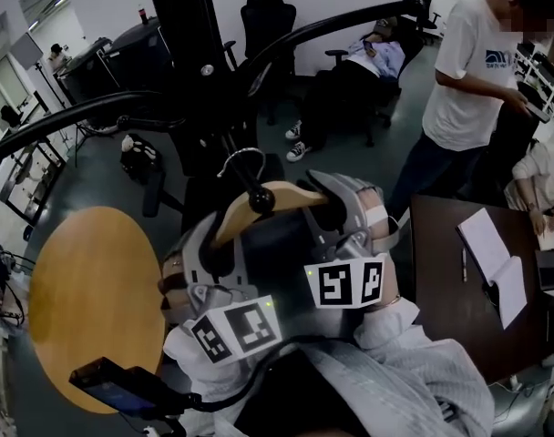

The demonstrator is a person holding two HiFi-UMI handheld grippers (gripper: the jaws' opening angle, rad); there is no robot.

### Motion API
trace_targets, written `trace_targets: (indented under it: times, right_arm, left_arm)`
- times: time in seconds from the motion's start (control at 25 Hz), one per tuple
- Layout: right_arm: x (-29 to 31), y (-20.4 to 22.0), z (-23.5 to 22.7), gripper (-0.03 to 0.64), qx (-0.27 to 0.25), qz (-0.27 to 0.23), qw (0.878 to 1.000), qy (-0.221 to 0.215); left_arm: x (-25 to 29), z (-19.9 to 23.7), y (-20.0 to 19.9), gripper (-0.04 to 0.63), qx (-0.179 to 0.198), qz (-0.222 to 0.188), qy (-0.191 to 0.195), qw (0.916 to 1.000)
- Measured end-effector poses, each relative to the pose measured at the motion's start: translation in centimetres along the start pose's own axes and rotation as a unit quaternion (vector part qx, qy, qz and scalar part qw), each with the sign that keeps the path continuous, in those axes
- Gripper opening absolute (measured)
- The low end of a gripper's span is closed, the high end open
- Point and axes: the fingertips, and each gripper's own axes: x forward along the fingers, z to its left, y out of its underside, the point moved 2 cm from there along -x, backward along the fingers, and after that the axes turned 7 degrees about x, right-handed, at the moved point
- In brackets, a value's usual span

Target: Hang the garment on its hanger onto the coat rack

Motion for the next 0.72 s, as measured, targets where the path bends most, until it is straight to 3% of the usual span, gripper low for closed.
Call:
trace_targets:
  times: [0.36,0.72]
  right_arm:
    - [3.9,1.7,2.0,0.086,0.015,0.003,0.999,-0.031]
    - [4.0,2.0,2.7,0.086,0.017,-0.018,0.999,-0.031]
  left_arm:
    - [3.3,-0.2,2.8,0.08,-0.005,0.029,0.021,0.9994]
    - [3.0,-0.3,3.2,0.08,0.017,0.015,-0.016,0.9996]
